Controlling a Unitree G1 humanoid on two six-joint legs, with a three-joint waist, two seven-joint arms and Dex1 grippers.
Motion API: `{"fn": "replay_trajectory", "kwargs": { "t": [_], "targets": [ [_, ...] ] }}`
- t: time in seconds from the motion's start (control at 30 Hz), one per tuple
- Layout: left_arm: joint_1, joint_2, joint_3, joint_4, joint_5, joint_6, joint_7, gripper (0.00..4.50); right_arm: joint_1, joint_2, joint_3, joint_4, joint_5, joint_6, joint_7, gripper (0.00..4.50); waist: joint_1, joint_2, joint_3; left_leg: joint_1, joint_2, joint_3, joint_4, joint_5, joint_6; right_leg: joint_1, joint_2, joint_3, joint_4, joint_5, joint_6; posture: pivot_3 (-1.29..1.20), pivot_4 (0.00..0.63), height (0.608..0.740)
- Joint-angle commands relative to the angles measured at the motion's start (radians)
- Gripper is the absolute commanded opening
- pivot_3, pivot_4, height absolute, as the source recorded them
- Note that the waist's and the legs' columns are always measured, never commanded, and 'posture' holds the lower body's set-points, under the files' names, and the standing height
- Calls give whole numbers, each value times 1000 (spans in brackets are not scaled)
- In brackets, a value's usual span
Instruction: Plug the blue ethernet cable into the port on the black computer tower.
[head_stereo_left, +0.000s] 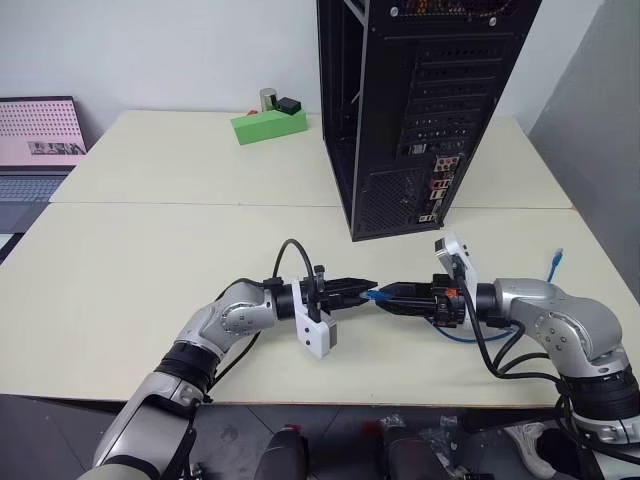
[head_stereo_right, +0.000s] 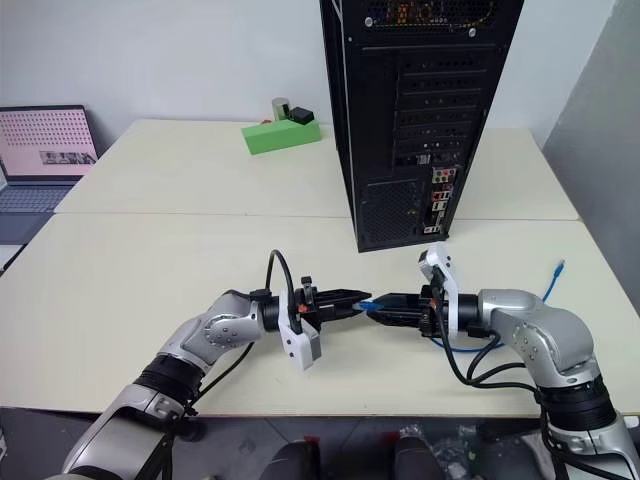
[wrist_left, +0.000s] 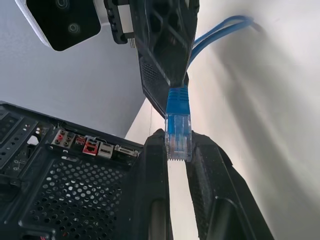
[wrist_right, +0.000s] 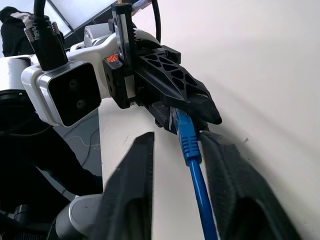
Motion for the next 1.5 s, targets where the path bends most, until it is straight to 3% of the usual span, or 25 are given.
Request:
{"fn": "replay_trajectory", "kwargs": {
  "t": [0.03,0.13,0.4,0.47,0.5,0.83,0.97,1.2,1.27,1.5],
  "targets": [
    [-13,6,1,-37,-10,-11,23,262,-17,3,-17,-16,25,-7,0,497,0,0,0,0,0,0,0,0,0,0,0,0,0,0,0,0,150,740],
    [-10,6,4,-44,-7,-8,32,261,-22,1,-13,-10,23,-9,3,1,0,0,0,0,0,0,0,0,0,0,0,0,0,0,0,0,150,740],
    [1,5,3,-54,-26,10,42,261,-41,4,-14,9,29,-4,10,0,0,0,0,0,0,0,0,0,0,0,0,0,0,0,0,0,150,740],
    [3,5,1,-55,-41,19,36,961,-45,3,-14,13,30,-2,12,0,0,0,0,0,0,0,0,0,0,0,0,0,0,0,0,0,150,740],
    [6,6,0,-58,-47,28,32,971,-45,1,-13,12,30,-2,14,0,0,0,0,0,0,0,0,0,0,0,0,0,0,0,0,0,150,740],
    [92,6,-20,-164,-331,288,-155,2838,-19,-29,-54,-2,-12,-51,-27,0,0,0,0,0,0,0,0,0,0,0,0,0,0,0,0,0,150,740],
    [168,-42,-2,-316,-479,614,-191,3567,35,-25,-162,-48,-77,-115,-184,0,0,0,0,0,0,0,0,0,0,0,0,0,0,0,0,0,150,740],
    [169,-183,42,-526,-548,1048,-79,3567,24,52,-224,-113,-164,-152,-434,0,-3,0,0,0,0,-1,0,0,0,0,0,0,1,0,0,0,150,740],
    [133,-250,50,-554,-549,1156,-20,3567,0,101,-231,-120,-226,-149,-567,0,-3,0,0,0,0,-1,0,0,0,0,1,0,0,0,0,0,150,740],
    [31,-372,67,-544,-522,1345,83,3567,-63,229,-212,-140,-316,-111,-795,0,-2,0,0,-1,0,-1,0,0,0,0,0,0,0,0,0,0,150,740]
  ]
}}
